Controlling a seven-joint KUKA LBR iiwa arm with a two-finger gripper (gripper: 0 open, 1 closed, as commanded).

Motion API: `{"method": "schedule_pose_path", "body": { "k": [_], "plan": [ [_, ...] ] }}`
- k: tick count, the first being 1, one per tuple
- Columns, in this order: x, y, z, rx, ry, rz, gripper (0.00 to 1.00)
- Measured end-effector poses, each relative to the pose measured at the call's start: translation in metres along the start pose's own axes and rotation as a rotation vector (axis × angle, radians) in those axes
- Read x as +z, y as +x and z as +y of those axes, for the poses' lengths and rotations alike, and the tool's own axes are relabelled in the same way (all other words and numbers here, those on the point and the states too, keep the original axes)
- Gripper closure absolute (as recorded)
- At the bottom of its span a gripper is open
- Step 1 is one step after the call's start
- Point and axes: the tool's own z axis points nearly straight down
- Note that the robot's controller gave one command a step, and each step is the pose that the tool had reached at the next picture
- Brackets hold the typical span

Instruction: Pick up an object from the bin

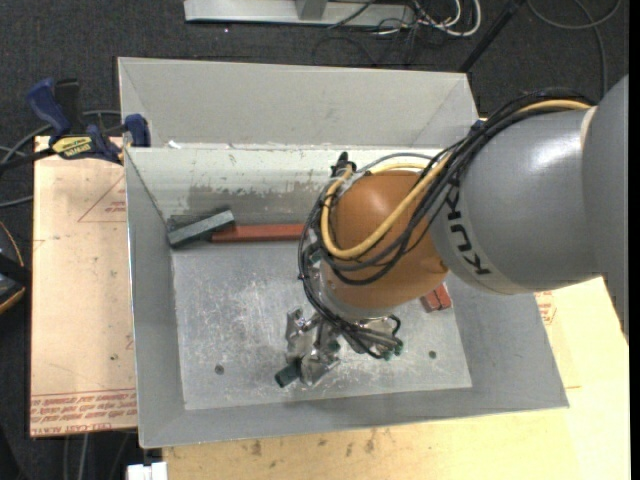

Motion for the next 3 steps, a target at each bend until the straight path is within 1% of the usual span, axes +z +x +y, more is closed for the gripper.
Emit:
{"method": "schedule_pose_path", "body": {
  "k": [1,2,3],
  "plan": [
    [-0.043,-0.003,0.0,0.001,0.003,-0.009,1.0],
    [-0.053,-0.003,0.0,-0.001,0.003,-0.008,1.0],
    [-0.111,-0.014,0.005,-0.019,0.002,-0.007,1.0]
  ]
}}
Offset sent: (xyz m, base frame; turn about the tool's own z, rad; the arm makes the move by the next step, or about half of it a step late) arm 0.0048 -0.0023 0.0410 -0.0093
